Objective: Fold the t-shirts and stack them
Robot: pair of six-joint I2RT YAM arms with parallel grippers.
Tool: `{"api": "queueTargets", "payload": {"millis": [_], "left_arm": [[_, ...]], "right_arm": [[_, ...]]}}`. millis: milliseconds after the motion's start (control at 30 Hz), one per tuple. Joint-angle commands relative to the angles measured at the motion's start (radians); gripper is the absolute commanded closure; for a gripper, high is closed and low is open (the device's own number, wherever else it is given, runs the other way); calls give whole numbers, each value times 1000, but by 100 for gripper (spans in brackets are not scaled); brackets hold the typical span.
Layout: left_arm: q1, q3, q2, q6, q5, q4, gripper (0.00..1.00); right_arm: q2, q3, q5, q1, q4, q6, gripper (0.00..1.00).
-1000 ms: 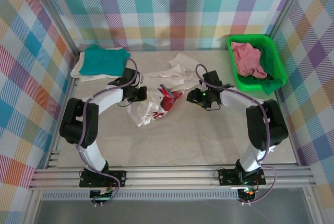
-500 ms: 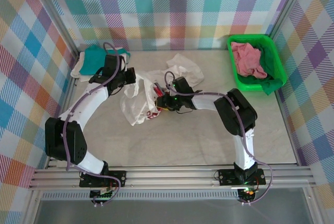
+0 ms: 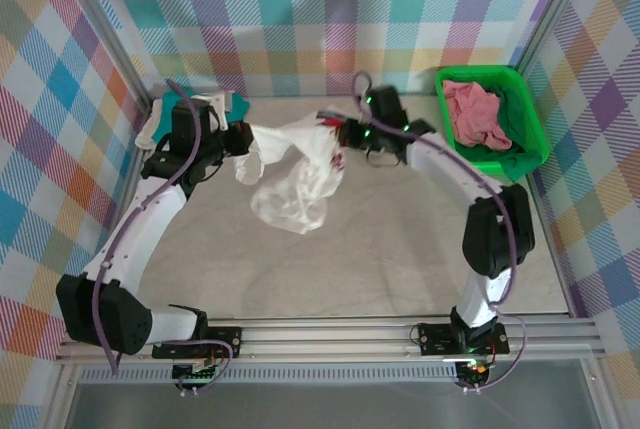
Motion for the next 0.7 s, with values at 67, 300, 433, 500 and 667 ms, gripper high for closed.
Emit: {"api": "queueTargets", "payload": {"millis": [67, 300, 433, 500, 667], "left_arm": [[4, 19, -41, -13, 2, 27, 100], [9, -111, 83, -4, -54, 166, 100], [9, -162, 109, 9, -88, 179, 100], [10, -179, 102, 35, -113, 168, 100], [14, -184, 110, 80, -151, 121, 100]], "right_arm": [[13, 316, 85, -15, -343, -219, 100], [318, 660, 14, -17, -521, -246, 63], [122, 288, 23, -19, -306, -191, 47], [-12, 67, 48, -43, -210, -140, 37], [-196, -314, 17, -212, -171, -7, 35]]}}
